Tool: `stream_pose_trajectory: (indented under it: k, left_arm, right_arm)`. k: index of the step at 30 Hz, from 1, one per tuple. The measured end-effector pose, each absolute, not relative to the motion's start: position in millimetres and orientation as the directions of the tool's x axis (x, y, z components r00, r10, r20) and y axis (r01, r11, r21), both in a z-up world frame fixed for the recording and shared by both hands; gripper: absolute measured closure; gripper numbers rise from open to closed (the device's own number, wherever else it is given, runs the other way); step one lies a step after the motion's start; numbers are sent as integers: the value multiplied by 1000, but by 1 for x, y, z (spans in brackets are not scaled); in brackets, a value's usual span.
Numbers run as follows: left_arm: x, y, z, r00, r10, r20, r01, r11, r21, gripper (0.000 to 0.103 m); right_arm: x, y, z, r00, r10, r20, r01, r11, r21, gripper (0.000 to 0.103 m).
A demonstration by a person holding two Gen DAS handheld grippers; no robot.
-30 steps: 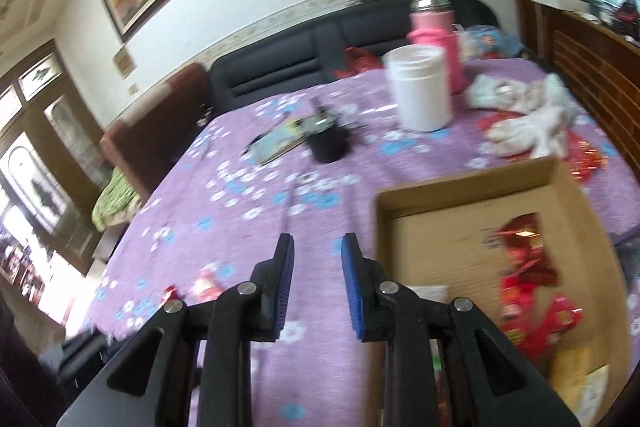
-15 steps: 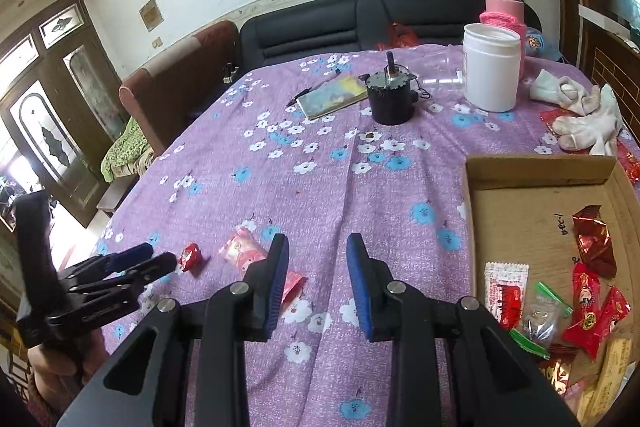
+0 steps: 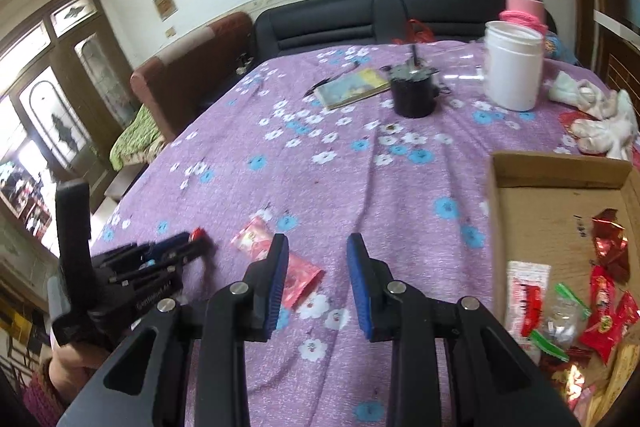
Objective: Organize snacks
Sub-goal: 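Grasp the small red candy with the left gripper while the right grasps the pink cartoon packet, then lift the red candy and pink cartoon packet and carry them toward the tray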
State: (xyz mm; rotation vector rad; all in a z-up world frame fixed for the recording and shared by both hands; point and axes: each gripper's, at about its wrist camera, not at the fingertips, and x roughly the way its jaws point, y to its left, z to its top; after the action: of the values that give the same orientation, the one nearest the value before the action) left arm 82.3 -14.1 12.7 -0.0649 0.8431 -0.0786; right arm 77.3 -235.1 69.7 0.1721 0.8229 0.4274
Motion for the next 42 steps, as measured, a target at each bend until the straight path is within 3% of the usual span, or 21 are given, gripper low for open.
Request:
stream_pose_trajectory:
  k: [5, 11, 16, 18, 19, 27, 42]
  left_arm:
    - [75, -10, 22, 714, -66, -697, 26, 997, -68, 78]
    - [62, -16, 37, 788, 24, -615, -1, 999, 38, 78]
    - [57, -19, 45, 824, 62, -563, -16, 996, 86, 78]
    - [54, -22, 47, 833, 72, -548, -19, 995, 100, 78]
    - [53, -22, 48, 837, 76, -542, -21, 994, 107, 78]
    - [49, -24, 51, 852, 105, -513, -37, 989, 140, 77]
    - [46, -23, 51, 858, 120, -499, -52, 988, 148, 77]
  right_arm:
    - [81, -200, 53, 562, 434, -704, -372, 893, 253, 63]
    - [90, -168, 35, 581, 368, -726, -406, 904, 134, 50]
    - [100, -159, 19, 556, 336, -760, -411, 906, 101, 50]
    - [99, -160, 20, 556, 355, -752, -417, 901, 118, 58]
    - [99, -160, 19, 547, 357, -757, -415, 901, 125, 71]
    - [91, -152, 21, 527, 356, -772, -424, 897, 124, 74]
    - [75, -170, 55, 586, 414, -697, -397, 896, 198, 74]
